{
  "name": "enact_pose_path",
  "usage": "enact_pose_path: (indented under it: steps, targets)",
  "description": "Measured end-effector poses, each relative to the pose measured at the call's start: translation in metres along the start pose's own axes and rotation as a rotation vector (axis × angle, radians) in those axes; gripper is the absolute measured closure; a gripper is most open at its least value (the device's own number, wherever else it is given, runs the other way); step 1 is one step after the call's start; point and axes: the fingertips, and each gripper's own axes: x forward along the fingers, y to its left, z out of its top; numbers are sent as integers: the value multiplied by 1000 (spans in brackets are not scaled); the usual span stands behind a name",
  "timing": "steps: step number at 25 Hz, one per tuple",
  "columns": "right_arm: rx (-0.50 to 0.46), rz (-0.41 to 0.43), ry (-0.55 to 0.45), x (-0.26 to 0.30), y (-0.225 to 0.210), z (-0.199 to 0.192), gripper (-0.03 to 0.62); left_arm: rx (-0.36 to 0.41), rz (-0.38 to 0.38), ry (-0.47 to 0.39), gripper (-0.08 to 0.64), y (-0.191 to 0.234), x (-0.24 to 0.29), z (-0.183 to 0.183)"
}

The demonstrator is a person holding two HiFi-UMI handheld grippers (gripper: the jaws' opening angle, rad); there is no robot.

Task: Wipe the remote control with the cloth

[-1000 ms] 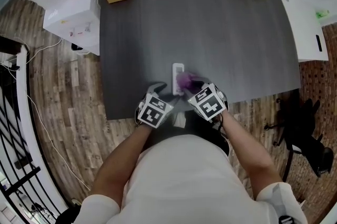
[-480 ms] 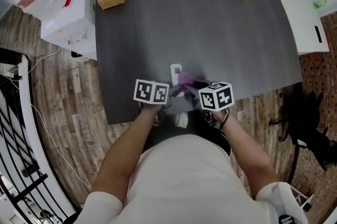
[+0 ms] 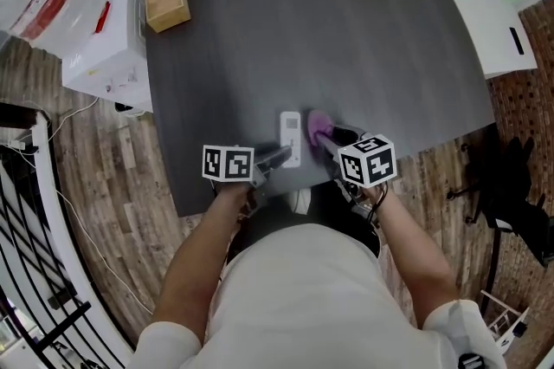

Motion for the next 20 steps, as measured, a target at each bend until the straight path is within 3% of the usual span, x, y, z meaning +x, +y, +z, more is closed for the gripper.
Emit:
enact_pose_path:
  steps: [3, 6, 9, 12, 20]
  targets:
    - [-178, -40, -43, -11, -1, 35, 482, -107, -208, -117, 463, -27, -18, 10]
    - [-366, -49, -88, -15, 15, 73, 482, -207, -298, -188, 465, -35, -38, 15]
    - [-509, 5, -82, -9, 46, 83, 482, -197, -362, -245, 466, -46, -52, 26]
    - [-584, 56, -64, -5, 72, 72, 482, -176, -351, -275, 466, -46, -59, 33]
    - [-606, 75, -12, -13, 102, 28, 482, -220, -270, -402, 469, -26, -78, 51]
